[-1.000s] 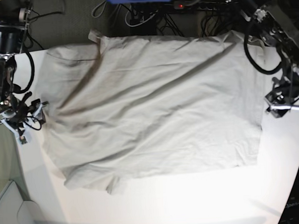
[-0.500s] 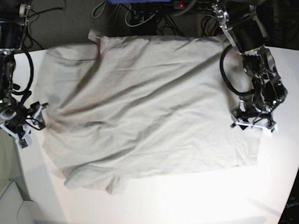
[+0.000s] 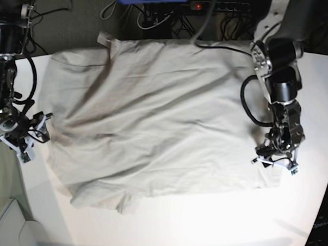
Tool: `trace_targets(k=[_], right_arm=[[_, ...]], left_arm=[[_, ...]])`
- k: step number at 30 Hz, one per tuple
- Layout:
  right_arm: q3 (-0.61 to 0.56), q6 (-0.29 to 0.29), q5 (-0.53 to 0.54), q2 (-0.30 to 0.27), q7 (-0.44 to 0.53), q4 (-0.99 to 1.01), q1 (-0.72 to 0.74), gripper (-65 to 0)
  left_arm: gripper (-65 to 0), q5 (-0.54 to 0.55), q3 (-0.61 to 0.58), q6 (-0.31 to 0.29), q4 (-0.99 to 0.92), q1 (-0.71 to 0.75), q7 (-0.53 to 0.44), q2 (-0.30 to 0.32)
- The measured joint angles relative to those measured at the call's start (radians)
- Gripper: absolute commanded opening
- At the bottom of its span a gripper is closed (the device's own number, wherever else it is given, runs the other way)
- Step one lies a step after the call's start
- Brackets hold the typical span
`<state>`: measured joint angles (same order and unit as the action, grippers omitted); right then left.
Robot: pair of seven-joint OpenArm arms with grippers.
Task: Layout the t-shirt on the table in an organized manner, then fold the t-shirt properly
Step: 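Release the shirt and move the left gripper along its side edge, then grasp the shirt side edges with both grippers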
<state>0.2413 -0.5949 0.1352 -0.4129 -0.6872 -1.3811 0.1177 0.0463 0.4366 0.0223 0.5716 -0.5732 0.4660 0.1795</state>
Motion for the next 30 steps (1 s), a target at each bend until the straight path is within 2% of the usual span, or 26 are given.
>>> trace_targets(k=[1,4,9,14,19,23,25,30], right_arm=[[0.0,0.0,0.0,0.0,0.0,0.0,0.0,-30.8],[0.0,0.0,-0.002,0.0,-0.005,0.0,0.0,-30.7],[-0.002,0.0,-0.001,0.0,-0.001,0.0,0.0,-30.7],[-0.003,-0.003,-0.002,0.0,-0.002,0.0,0.0,-30.7],[-0.004,-0.003,-0.002,0.005,-0.001,0.0,0.0,-30.9],[-0.004,-0.004,-0.001,0.025,-0.002,0.0,-0.002,-31.0],[-0.004,-0.003,-0.002,0.036,-0.001,-0.001,-0.002,-31.0],[-0.014,-0.008,-0.002,0.064,-0.006,-0.001,-0.024,-31.0]], left_arm=[[-31.3,0.003,0.0,-0.003,-0.056,-0.024,-0.047,0.016],[-31.3,-0.009,-0.001,0.009,-0.163,-0.079,-0.107,0.05],[-31.3,-0.012,-0.003,0.016,-0.183,-0.107,-0.103,0.059],[-31.3,-0.005,0.001,0.028,-0.021,-0.094,0.135,0.048],[-31.3,0.002,0.006,0.026,0.313,-0.065,0.363,0.003],[-31.3,-0.013,0.006,0.027,0.599,0.064,0.532,-0.057],[-31.3,-0.016,0.006,0.025,0.674,0.137,0.572,-0.083],[-31.3,-0.01,0.006,0.023,0.706,0.232,0.577,-0.108]])
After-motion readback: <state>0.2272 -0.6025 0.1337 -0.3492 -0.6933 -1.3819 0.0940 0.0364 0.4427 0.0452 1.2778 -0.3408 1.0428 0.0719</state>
